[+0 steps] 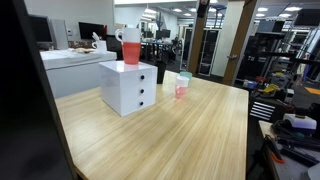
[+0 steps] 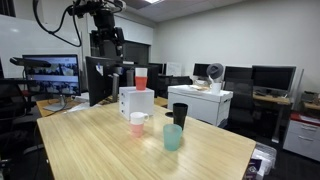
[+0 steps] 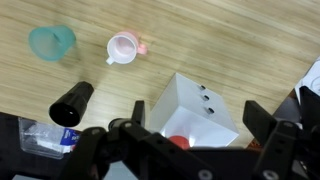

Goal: Pick up the blue cup and put it in the black cup, pick up the stacked white and orange cups and put them in the blue cup, pick up the stacked white and pink cups and put them in the white cup

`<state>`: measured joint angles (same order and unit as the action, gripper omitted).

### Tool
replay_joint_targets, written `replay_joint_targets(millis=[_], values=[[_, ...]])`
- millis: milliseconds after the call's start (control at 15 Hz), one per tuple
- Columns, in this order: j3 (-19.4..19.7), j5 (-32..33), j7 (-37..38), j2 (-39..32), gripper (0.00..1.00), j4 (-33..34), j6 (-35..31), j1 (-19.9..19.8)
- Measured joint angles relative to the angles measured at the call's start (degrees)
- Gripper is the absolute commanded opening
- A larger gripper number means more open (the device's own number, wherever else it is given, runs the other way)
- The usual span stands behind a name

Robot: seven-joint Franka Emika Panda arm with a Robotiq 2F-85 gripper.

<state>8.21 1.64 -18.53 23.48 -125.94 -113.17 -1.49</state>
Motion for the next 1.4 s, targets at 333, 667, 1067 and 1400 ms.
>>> replay_joint_targets(millis=[333, 667, 1067, 1400], values=[[0.9, 4.3, 4.6, -0.1, 1.0, 0.0, -1.9, -3.8], [3.0, 8.0, 10.8, -1.7, 1.0, 0.0, -3.6, -8.6], [5.4, 10.7, 17.4, -6.7, 1.0, 0.0, -9.2, -13.0], [7.2, 11.6, 21.0, -14.3, 1.0, 0.5, -16.8, -15.1]])
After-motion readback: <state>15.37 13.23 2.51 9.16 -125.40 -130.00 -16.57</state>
